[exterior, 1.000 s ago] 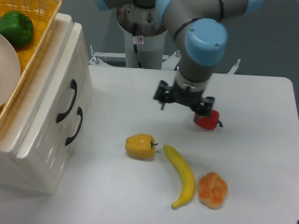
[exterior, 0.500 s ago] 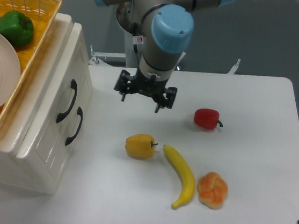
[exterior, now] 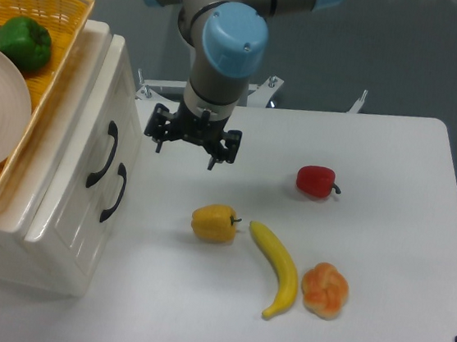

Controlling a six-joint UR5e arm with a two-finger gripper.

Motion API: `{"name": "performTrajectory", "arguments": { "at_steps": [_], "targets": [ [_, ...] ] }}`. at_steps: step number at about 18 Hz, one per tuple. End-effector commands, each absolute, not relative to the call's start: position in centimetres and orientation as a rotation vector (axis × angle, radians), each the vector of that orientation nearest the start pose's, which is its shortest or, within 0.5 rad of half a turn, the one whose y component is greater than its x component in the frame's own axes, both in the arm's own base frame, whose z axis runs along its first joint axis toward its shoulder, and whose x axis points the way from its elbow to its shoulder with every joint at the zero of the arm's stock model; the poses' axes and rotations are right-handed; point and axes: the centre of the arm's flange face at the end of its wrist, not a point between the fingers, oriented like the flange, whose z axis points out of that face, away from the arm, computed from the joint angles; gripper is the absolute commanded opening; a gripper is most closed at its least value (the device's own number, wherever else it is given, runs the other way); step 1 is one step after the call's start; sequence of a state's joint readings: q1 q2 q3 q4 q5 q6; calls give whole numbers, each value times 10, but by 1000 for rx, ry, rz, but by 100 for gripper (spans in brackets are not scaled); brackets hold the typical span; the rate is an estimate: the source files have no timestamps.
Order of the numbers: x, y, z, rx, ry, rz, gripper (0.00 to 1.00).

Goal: Slide open the top white drawer

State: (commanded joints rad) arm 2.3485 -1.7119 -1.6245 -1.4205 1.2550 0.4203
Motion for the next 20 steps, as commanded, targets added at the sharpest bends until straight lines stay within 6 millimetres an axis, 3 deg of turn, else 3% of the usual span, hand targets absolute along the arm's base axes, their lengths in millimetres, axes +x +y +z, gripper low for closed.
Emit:
{"name": "performTrajectory", "arguments": {
  "at_steps": [10, 16, 20],
  "targets": [
    [-246, 512, 405, -2900, -566, -493, 100],
    [-232, 533, 389, -2914, -558, -510, 100],
    [-225, 537, 384, -2926, -546, -520, 100]
  ]
}}
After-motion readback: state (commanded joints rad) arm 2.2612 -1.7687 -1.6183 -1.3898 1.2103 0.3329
